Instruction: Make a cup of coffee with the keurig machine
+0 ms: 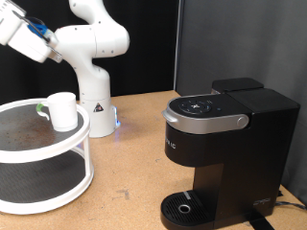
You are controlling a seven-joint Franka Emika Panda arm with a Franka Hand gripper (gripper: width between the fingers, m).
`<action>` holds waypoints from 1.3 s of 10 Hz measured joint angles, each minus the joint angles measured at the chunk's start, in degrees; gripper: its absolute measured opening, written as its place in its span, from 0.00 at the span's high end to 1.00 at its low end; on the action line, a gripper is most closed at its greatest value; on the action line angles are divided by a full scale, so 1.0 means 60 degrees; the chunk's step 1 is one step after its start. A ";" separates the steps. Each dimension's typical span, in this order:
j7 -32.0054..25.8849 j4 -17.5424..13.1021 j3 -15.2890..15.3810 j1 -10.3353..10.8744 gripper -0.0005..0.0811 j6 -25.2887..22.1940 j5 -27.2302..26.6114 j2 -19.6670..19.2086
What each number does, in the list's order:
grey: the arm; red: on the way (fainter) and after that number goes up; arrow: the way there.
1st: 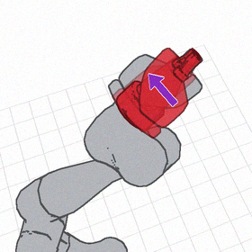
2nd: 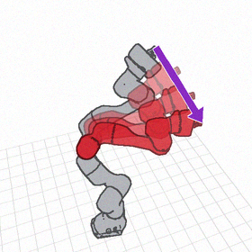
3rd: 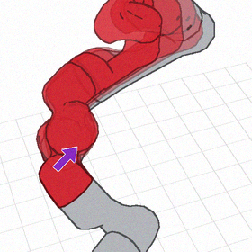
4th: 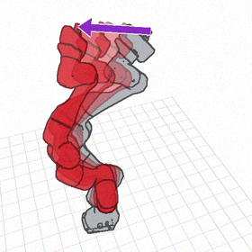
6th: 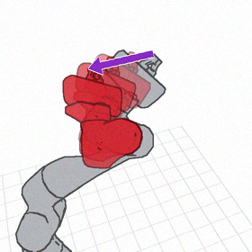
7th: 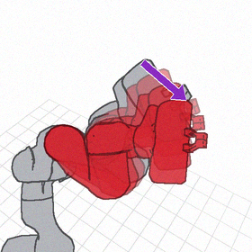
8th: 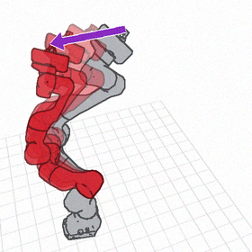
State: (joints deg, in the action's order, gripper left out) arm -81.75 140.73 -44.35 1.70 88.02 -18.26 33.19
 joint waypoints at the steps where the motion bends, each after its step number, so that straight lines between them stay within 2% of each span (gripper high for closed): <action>1: -0.0015 -0.0106 -0.0109 0.0007 0.99 -0.0047 -0.0016 0.0028; 4: -0.0020 -0.0152 -0.0255 -0.0004 0.99 -0.0348 0.0091 0.0004; 9: -0.0492 -0.0659 -0.1402 -0.0043 0.99 -0.0508 0.0078 0.0029; 13: -0.0838 -0.0279 -0.1699 -0.0025 0.99 0.0304 0.0568 -0.0426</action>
State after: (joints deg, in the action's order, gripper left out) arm -86.77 139.06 -54.54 1.55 89.85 -14.85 30.64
